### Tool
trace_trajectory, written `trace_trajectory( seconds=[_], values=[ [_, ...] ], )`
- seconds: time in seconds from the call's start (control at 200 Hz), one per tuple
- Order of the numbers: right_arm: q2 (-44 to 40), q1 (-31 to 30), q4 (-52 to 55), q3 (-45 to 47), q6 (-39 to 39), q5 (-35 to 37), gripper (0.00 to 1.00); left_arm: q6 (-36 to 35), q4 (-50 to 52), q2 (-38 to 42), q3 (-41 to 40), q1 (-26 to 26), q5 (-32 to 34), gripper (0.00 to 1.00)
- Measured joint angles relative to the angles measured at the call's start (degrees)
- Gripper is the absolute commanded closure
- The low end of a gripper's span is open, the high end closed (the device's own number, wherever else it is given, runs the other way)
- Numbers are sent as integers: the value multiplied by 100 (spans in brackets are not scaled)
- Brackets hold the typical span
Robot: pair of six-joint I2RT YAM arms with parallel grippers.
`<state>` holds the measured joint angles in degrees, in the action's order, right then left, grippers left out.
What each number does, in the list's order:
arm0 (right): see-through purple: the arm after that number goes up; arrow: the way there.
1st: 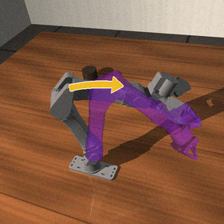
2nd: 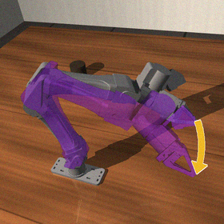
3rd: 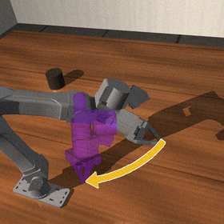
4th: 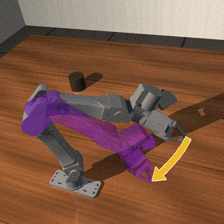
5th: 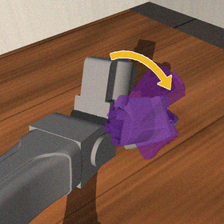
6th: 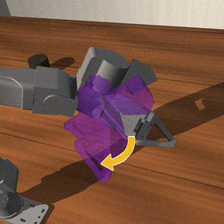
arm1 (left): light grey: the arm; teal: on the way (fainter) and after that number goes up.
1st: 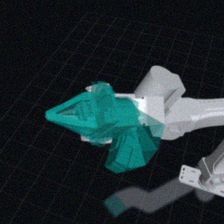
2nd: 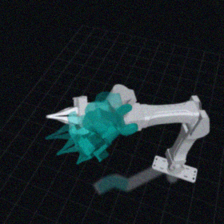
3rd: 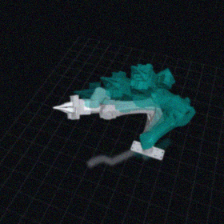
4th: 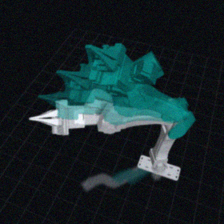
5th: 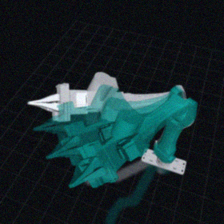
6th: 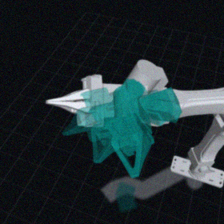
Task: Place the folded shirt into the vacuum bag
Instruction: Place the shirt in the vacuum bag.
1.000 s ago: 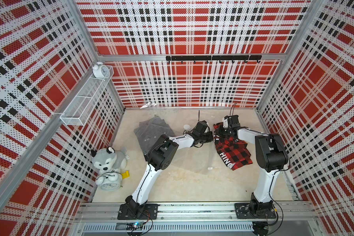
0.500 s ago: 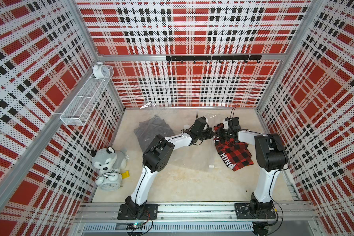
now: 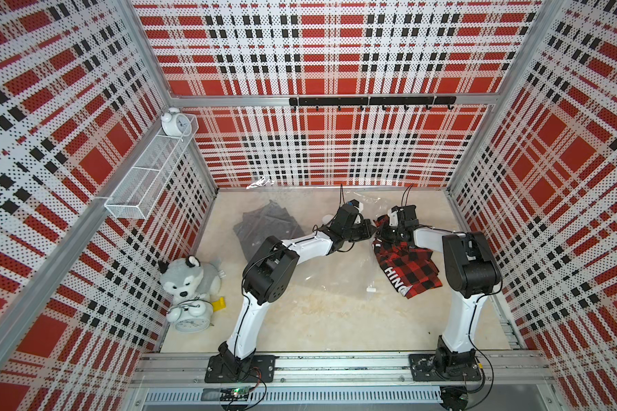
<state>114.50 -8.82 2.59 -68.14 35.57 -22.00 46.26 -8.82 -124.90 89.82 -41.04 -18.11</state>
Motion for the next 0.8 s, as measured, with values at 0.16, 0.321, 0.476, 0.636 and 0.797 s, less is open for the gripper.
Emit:
trace_trajectory(
  seconds=[0.16, 0.321, 0.476, 0.636, 0.797],
  values=[
    [0, 24, -4, -2, 39, -59, 100, -22, 7, 46, 0, -15, 81, 100],
    [11, 57, 157, -175, 109, -111, 100, -28, 72, 46, 0, -63, 157, 100],
    [219, 151, 205, -634, 197, -175, 84, -39, 74, 44, -44, -136, 240, 100],
    [282, 214, 181, -706, 275, -304, 53, -39, 72, 39, -52, -192, 361, 100],
    [236, 223, 297, -678, 116, -240, 39, -39, 76, -35, -52, -192, 455, 100]
  ],
)
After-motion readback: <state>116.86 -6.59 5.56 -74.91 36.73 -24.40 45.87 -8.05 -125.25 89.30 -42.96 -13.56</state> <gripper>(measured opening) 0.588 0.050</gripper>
